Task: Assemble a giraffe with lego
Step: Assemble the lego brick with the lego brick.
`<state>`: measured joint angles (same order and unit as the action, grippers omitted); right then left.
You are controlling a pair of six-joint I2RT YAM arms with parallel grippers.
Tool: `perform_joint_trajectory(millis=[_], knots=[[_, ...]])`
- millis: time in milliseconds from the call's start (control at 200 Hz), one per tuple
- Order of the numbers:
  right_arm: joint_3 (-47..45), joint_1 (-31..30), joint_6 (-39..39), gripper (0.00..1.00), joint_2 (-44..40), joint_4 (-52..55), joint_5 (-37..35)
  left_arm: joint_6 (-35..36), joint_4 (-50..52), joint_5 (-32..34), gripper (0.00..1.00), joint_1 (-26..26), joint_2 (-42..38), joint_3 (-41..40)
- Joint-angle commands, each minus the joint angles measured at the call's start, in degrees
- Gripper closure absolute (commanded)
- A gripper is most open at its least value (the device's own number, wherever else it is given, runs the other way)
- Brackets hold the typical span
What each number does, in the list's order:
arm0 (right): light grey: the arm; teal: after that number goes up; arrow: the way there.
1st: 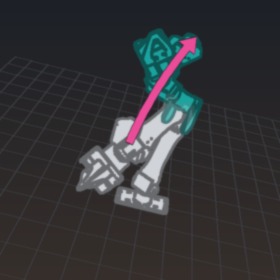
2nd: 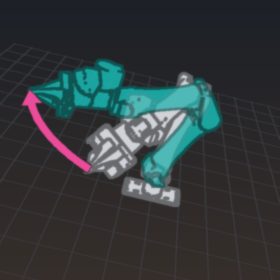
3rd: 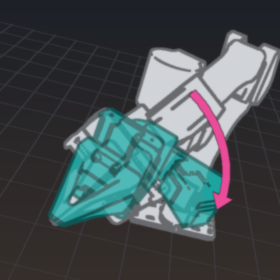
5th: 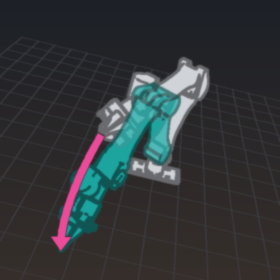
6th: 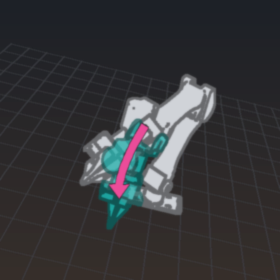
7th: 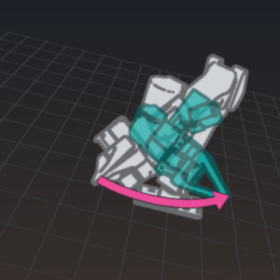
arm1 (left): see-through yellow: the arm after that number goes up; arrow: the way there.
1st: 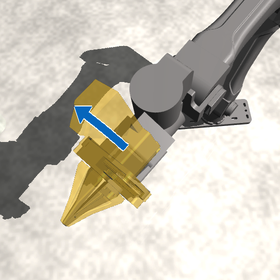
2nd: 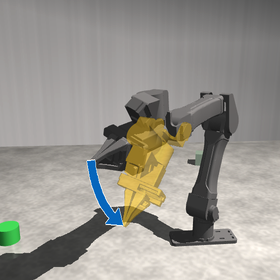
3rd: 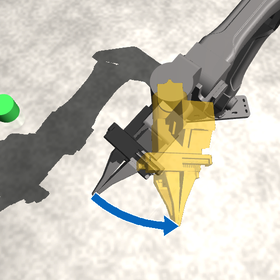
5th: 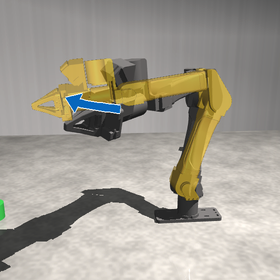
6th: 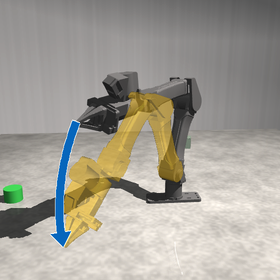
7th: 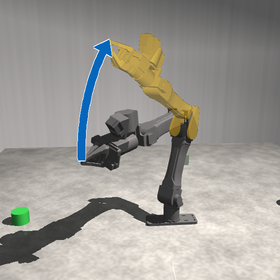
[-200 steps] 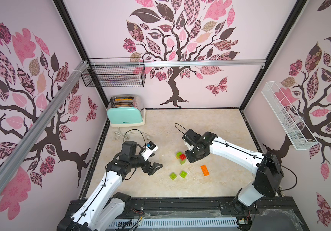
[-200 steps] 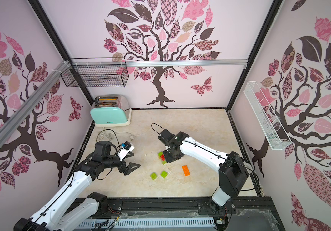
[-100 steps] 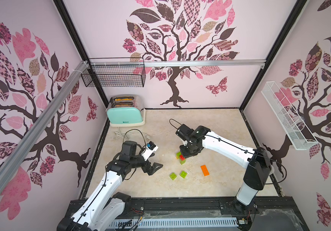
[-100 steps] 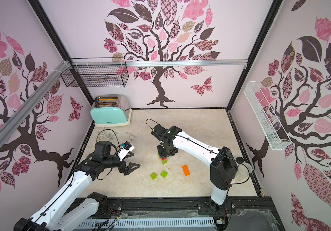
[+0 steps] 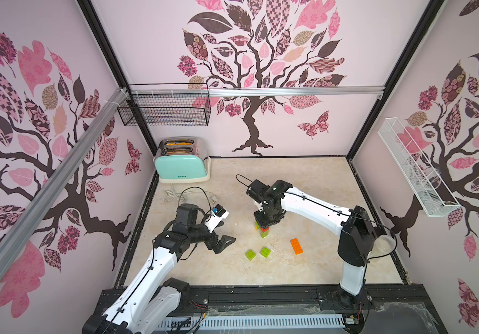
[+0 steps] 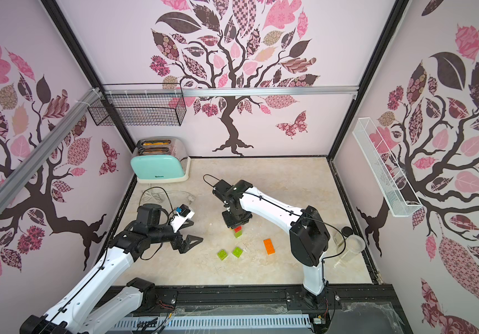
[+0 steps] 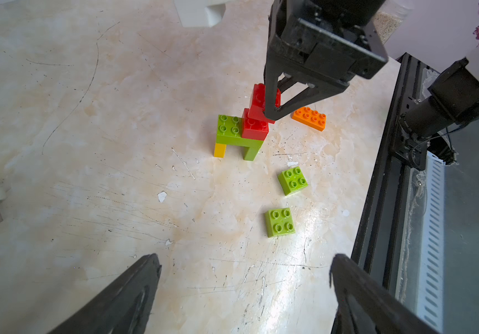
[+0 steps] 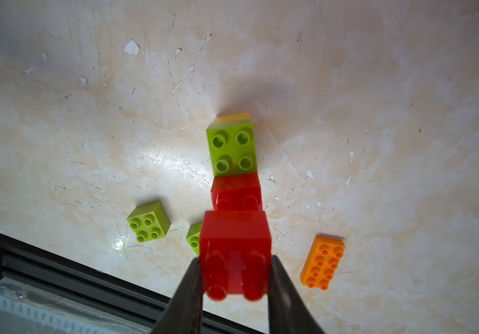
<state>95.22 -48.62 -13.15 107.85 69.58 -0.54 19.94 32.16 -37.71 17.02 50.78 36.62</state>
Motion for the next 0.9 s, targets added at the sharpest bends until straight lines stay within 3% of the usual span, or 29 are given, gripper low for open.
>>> perform_joint_trajectory(millis=[0, 375, 895], knots=[[1.8, -0.4, 3.0, 0.85, 1.7, 0.9, -0.8, 0.6, -0.9, -0.3, 0.02, 0.2, -0.3, -0.5], [3.0, -0.3, 3.0, 0.85, 4.2, 1.8, -3.5, 0.8, -0.9, -0.4, 0.02, 0.0, -0.3, -0.6], [1.1, -0.3, 1.8, 0.85, 5.0, 1.0, -1.1, 0.7, -0.8, -0.2, 0.02, 0.0, -0.2, -0.5]])
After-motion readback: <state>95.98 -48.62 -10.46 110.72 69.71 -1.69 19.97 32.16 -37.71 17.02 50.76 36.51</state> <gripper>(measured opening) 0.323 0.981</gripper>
